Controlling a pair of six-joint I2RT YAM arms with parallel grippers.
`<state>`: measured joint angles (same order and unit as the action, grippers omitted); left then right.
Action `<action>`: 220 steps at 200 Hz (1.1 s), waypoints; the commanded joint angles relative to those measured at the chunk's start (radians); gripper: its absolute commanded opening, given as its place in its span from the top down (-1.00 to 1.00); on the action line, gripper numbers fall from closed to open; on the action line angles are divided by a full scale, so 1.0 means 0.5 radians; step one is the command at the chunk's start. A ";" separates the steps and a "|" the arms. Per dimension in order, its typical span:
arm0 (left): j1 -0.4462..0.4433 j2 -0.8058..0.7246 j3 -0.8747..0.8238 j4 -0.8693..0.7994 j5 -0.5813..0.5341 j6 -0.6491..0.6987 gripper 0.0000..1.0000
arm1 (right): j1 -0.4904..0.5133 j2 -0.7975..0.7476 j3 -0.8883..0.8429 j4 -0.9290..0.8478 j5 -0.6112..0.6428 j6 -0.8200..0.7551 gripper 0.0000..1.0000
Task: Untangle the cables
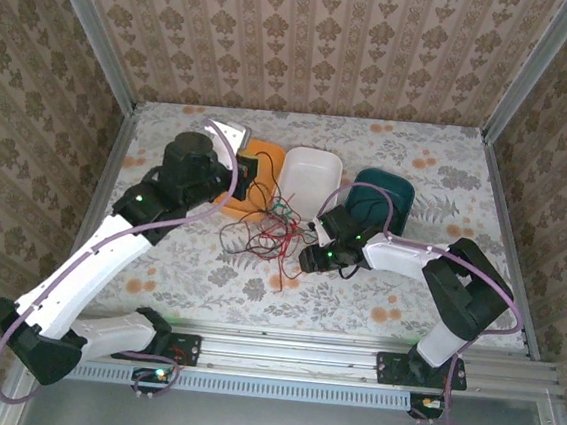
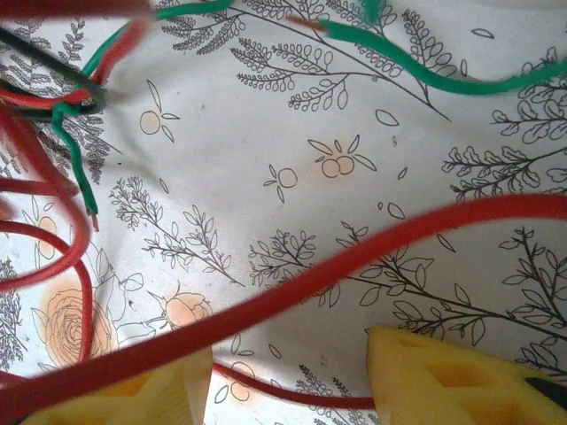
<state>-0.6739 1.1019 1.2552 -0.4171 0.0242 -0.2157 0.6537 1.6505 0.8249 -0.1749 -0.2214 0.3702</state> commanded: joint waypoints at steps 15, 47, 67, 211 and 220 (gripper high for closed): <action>-0.008 -0.014 0.269 -0.072 0.172 0.118 1.00 | 0.012 0.004 -0.038 0.079 -0.043 0.018 -0.03; -0.028 -0.007 0.307 -0.116 0.280 0.194 1.00 | 0.007 -0.227 -0.080 0.082 -0.004 0.015 -0.03; -0.030 0.002 0.248 -0.132 0.356 0.195 1.00 | 0.003 -0.493 -0.070 0.022 0.062 -0.015 -0.04; -0.164 0.172 0.125 -0.264 0.813 0.300 1.00 | -0.003 -0.714 0.585 0.012 -0.126 -0.211 0.12; -0.168 0.160 0.122 -0.267 0.836 0.307 1.00 | -0.010 -0.686 0.593 0.035 -0.081 -0.210 0.35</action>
<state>-0.7460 1.2045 1.3098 -0.5407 0.3885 -0.0986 0.6525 1.2659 1.0863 -0.1810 -0.2848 0.2855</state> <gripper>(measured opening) 0.049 0.433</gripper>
